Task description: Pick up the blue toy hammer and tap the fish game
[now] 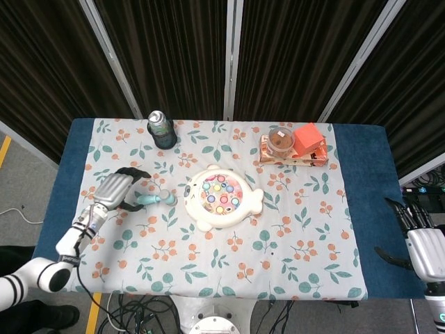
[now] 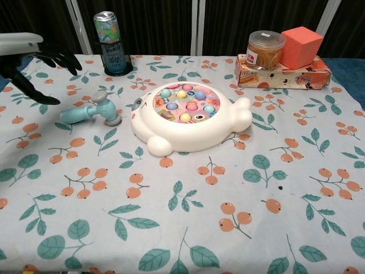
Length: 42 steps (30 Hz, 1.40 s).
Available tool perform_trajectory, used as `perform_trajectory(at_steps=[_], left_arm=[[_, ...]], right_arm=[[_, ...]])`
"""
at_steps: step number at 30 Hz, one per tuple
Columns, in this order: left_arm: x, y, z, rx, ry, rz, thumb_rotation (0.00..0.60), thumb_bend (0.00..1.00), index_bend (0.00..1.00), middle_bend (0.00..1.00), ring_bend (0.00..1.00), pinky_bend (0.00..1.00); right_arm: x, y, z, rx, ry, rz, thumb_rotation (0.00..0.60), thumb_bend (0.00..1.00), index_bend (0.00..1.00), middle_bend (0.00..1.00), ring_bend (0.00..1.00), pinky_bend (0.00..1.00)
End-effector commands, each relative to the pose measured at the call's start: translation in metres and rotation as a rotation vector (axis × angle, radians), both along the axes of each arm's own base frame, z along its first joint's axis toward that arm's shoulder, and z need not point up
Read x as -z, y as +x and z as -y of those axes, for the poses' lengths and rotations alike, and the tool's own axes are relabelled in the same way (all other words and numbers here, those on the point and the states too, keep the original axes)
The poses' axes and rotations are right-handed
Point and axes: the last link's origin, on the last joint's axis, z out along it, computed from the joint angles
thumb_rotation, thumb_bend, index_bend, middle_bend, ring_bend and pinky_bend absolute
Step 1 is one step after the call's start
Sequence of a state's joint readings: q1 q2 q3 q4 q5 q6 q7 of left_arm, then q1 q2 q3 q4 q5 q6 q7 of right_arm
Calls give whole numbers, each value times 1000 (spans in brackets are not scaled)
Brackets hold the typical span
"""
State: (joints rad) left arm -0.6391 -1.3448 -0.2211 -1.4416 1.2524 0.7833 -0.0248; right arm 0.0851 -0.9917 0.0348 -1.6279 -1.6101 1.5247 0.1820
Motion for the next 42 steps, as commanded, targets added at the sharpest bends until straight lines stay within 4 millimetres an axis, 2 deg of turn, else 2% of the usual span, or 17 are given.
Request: perform_trajectory(at_steps=[1, 6, 16, 27, 42], left_arm=[[18, 6, -6, -11, -32, -21, 600, 194, 253, 247, 164, 169], [34, 7, -6, -27, -27, -37, 600, 213, 305, 277, 187, 211], [54, 12, -5, -56, -2, -51, 600, 252, 367, 279, 188, 211], [61, 19, -6, -73, -15, -40, 600, 294, 369, 279, 187, 211], [67, 19, -7, -93, -22, -35, 600, 329, 415, 282, 187, 212]], right_arm=[[0, -1, 0, 6, 1, 0, 600, 42, 46, 144, 0, 72], [1, -3, 2, 14, 10, 3, 600, 43, 47, 145, 0, 71], [3, -8, 2, 28, 18, 9, 600, 44, 47, 151, 0, 70], [5, -9, 3, 32, 27, 13, 600, 45, 47, 155, 0, 70], [6, -11, 4, 38, 30, 15, 600, 47, 47, 161, 0, 70]])
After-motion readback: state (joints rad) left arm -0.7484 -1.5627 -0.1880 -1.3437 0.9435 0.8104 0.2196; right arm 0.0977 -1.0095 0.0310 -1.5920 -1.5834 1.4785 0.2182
